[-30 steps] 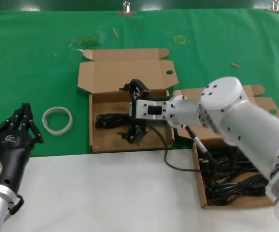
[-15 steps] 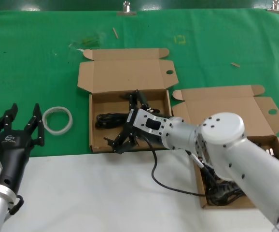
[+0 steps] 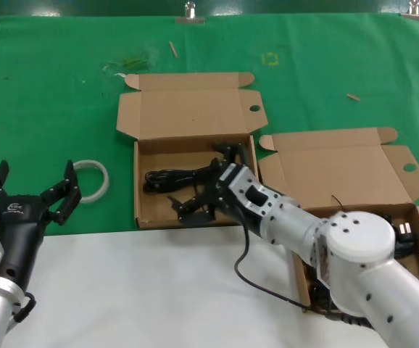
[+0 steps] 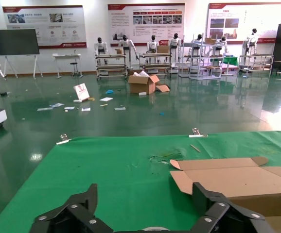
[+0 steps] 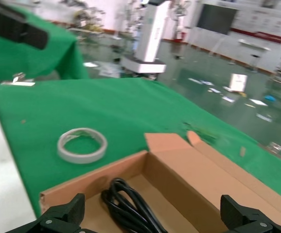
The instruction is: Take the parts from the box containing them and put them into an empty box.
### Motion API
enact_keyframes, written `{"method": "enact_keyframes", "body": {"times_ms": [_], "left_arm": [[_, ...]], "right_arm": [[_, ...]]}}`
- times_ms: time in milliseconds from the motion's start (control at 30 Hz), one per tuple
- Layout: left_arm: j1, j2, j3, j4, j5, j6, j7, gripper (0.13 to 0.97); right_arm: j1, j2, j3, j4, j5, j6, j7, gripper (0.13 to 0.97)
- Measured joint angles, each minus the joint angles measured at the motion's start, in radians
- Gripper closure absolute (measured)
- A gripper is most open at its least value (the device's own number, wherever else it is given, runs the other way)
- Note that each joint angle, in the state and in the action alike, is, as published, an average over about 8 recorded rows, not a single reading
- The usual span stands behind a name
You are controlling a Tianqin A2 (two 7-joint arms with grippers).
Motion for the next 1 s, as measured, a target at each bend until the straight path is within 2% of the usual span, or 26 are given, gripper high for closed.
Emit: {"method": "enact_keyframes", "body": {"times_ms": [100,133,400,700,1000], "left_arm": [[0.000,0.000,0.000,0.000,0.000,0.000,0.000,0.457],[0.000,0.000,0.000,0.000,0.000,0.000,0.000,0.457],[0.000,0.000,0.000,0.000,0.000,0.000,0.000,0.282],[0.000,0.000,0.000,0.000,0.000,0.000,0.000,0.174],[0.000,0.000,0.000,0.000,0.000,0.000,0.000,0.148]], "right_arm": [[-0.048,0.012,0.040,0.058,-0.005,0.026,0.031,0.129],[-0.064,0.016,0.053,0.077,-0.007,0.034,0.041,0.129],[-0.193,0.048,0.158,0.229,-0.021,0.101,0.121,0.129],[-0.339,0.084,0.279,0.404,-0.037,0.177,0.213,0.129],[-0.484,0.120,0.398,0.577,-0.054,0.253,0.304,0.129]]}}
